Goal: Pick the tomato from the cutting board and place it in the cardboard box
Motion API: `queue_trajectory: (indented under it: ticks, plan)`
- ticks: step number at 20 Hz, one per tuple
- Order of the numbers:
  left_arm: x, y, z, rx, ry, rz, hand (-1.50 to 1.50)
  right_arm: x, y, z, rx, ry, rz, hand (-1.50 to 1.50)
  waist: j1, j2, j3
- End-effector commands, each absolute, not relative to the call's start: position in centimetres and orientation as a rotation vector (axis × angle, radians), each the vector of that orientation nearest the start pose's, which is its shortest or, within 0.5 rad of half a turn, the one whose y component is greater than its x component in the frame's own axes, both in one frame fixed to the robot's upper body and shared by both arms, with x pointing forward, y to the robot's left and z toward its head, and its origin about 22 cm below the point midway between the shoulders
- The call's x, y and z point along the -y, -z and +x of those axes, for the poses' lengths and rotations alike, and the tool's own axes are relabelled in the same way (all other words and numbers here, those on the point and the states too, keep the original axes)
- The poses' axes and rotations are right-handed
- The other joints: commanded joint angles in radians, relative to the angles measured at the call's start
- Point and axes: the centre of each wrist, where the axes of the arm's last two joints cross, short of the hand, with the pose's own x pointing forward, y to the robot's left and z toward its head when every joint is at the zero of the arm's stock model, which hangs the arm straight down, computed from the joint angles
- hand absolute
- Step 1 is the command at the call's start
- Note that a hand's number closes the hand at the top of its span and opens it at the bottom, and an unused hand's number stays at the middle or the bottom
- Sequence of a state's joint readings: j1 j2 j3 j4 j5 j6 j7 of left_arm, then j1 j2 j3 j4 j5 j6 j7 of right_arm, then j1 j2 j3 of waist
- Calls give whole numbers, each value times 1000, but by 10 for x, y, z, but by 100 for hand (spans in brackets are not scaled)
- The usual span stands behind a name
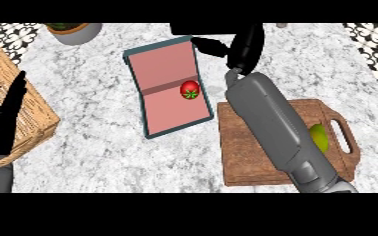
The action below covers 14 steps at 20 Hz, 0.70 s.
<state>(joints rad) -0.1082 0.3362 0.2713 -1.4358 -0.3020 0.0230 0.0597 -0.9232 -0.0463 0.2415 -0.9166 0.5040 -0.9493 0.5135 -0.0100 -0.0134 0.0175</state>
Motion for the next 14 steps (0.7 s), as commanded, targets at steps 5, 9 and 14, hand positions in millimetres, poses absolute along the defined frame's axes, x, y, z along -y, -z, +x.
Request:
queue_trajectory:
  ticks: [5, 9, 14]
  plan:
    - [-376, -15, 239, 1342, 189, 696, 0, 144, -104, 355, 1643, 138, -833, -150, -36, -2, -19]
    - [-380, -19, 241, 1321, 167, 704, 0, 185, -96, 312, 1636, 103, -832, -150, -59, -4, -18]
    - [-368, -17, 233, 1333, 179, 694, 0, 211, -105, 261, 1588, -4, -810, -150, -37, -1, -18]
